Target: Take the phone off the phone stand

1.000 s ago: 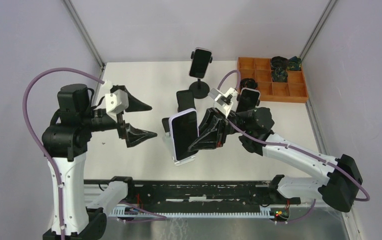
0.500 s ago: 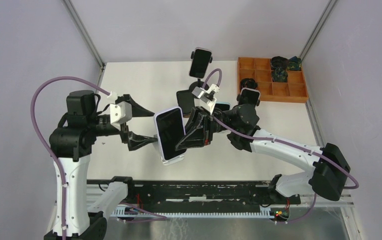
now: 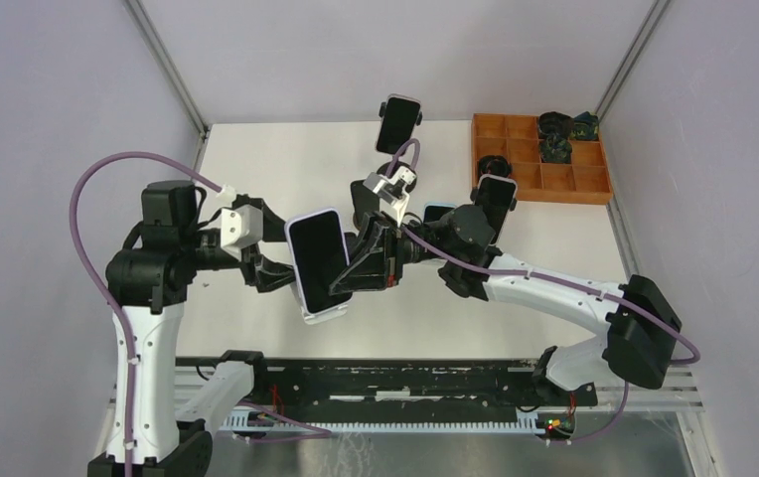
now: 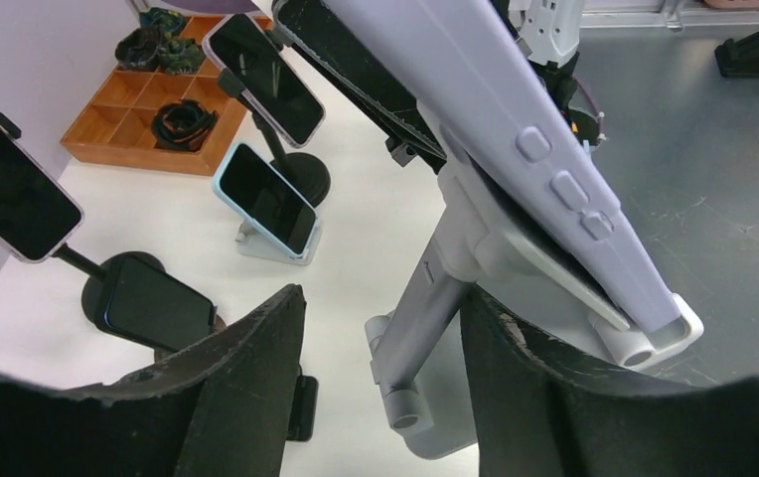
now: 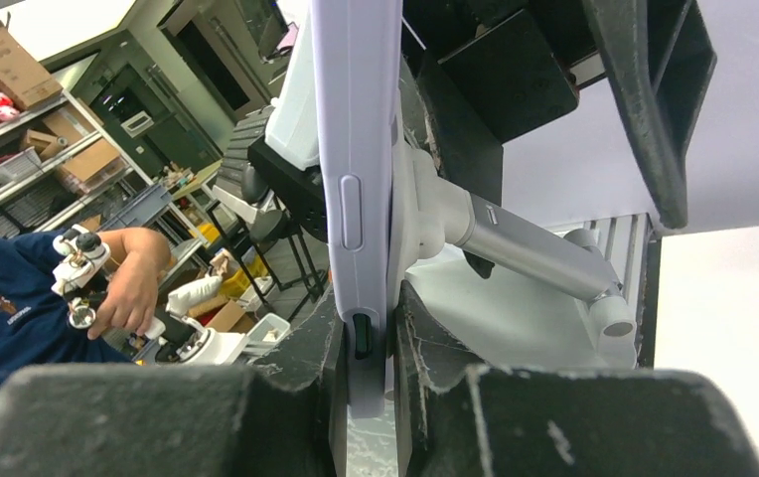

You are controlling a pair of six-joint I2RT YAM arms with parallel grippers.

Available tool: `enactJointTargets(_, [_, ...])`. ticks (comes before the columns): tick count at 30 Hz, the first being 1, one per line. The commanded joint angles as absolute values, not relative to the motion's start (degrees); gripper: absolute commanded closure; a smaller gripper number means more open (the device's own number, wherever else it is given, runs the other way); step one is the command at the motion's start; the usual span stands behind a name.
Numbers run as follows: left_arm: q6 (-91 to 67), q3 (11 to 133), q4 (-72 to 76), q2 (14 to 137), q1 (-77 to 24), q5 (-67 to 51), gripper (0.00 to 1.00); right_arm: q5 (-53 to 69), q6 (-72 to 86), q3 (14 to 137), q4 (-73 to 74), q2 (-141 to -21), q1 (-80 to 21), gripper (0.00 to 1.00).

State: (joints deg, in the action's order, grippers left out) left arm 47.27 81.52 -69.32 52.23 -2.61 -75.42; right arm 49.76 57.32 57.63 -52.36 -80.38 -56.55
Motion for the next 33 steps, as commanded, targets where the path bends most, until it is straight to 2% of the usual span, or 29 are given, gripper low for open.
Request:
enactJointTargets(1, [51.63,78.87,-69.61,52.46,-2.55,-76.19,0.37,45.24,56.05,62.64,-56.16,-79.98,-57.07,1.0])
enactJointTargets(7, [53.33,75.5,-69.6,51.92,-2.57,-76.06,0.41,43.91,55.38,62.86,-55.67,-80.75,-57.64,1.0])
enactJointTargets(8, [53.92,74.62,-69.56,51.86,-2.63,-76.39,0.46,43.53,55.37,62.99,-56.14,-81.24,-58.17,1.0])
enactJointTargets(9, [54.16,74.38,-69.56,51.89,-2.62,-76.7,0.53,43.44,55.29,63.14,-56.25,-81.56,-58.5,1.0])
enactJointTargets(10, [54.4,74.26,-69.48,51.86,-2.64,-77.09,0.64,43.34,55.26,63.13,-56.25,-81.75,-58.83,1.0])
enactJointTargets(11, [54.77,74.22,-69.52,51.87,-2.58,-77.34,0.79,43.2,55.21,63.0,-56.25,-81.96,-59.11,1.0])
enactJointTargets(13, [57.35,74.45,-70.86,51.79,-2.63,-77.52,0.97,42.67,54.95,62.56,-56.18,-82.23,-59.56,1.0])
enactJointTargets(18, [63.38,74.72,-75.82,51.61,-2.72,-79.14,0.98,40.87,53.28,61.43,-54.09,-82.2,-60.05,1.0])
enactJointTargets(22, [73.02,74.32,-82.59,51.28,-2.76,-79.97,0.98,37.72,47.73,61.27,-45.63,-80.3,-59.9,1.0])
enactJointTargets(25, [75.82,73.89,-83.93,50.41,-3.58,-79.98,0.98,32.39,41.39,61.97,-35.79,-78.37,-59.75,0.88])
enactJointTargets(27, [77.36,73.86,-83.92,49.46,-4.49,-80.1,0.98,28.67,37.99,62.74,-30.32,-77.51,-59.63,0.71])
enactJointTargets(28, [77.68,73.93,-83.93,49.06,-4.87,-80.26,0.98,27.05,36.66,62.92,-28.63,-77.23,-59.6,0.68])
enactJointTargets(33, [75.72,75.4,-83.94,48.96,-6.73,-80.6,0.98,14.3,31.73,66.11,-14.98,-77.39,-59.48,0.38])
